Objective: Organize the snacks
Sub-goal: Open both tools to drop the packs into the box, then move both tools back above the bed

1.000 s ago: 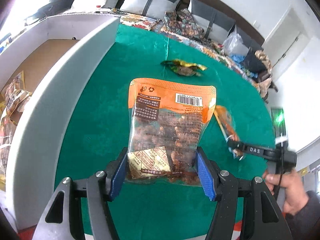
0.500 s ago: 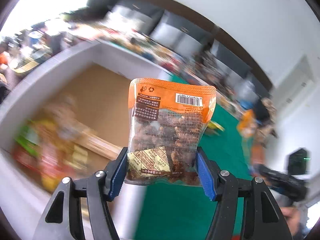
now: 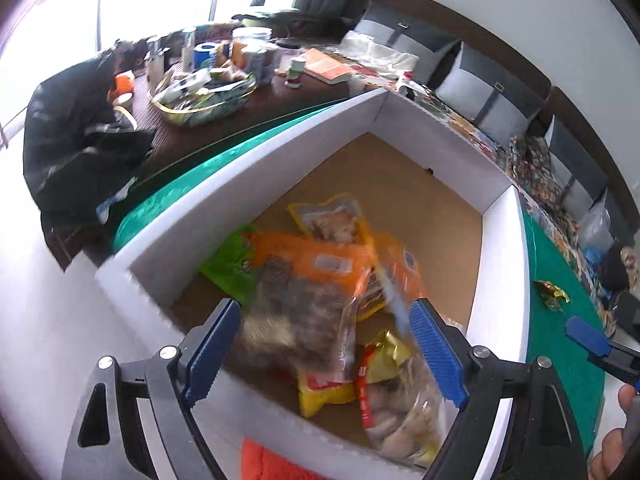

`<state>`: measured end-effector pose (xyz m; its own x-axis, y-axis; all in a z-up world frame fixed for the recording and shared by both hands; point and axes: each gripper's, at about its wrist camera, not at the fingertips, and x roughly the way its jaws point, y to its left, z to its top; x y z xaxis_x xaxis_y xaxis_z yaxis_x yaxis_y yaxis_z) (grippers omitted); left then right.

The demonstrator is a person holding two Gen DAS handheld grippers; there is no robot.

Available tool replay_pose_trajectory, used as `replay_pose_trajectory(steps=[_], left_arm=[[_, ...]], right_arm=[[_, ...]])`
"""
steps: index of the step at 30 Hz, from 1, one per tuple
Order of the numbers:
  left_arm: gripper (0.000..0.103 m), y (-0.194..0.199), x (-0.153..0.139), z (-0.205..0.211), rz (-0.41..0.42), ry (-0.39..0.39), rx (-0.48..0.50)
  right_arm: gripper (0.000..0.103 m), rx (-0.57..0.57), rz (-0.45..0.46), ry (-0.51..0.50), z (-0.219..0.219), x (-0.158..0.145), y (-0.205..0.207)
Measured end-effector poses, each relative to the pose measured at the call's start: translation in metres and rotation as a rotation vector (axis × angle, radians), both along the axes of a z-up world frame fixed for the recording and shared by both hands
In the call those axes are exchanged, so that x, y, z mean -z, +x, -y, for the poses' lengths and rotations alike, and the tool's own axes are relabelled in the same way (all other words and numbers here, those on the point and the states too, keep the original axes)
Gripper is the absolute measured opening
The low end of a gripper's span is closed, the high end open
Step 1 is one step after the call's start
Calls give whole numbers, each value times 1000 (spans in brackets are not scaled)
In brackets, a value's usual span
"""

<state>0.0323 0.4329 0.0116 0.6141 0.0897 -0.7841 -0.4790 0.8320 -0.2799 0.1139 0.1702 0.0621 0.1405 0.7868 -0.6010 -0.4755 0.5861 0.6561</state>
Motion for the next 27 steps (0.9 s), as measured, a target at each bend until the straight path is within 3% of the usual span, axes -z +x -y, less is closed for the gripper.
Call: replay_pose_trajectory(steps=[3, 6, 9, 13, 16, 21, 25, 27], left_arm=[[86, -6, -3, 10, 4, 12, 19], [87, -2, -15, 45, 25, 29, 83], [97, 8, -31, 97, 67, 31, 186], [100, 25, -44, 170, 108, 38, 323], [100, 40, -45, 225, 114, 50, 408], [100, 66, -33, 293, 70, 108, 471], [100, 74, -24, 321, 43, 165, 492], [100, 78, -22, 331, 28, 189, 501]], right_arm=[[81, 32, 22, 41, 26, 0, 1], [81, 104, 130, -50, 74, 5, 22], [81, 216, 270, -286, 142, 40, 26], [81, 328, 287, -548, 240, 105, 26], [81, 435, 304, -658, 320, 134, 13], [81, 580, 304, -711, 408, 151, -7], [81, 650, 278, -691, 445, 149, -14], [81, 670, 274, -681, 444, 144, -9]])
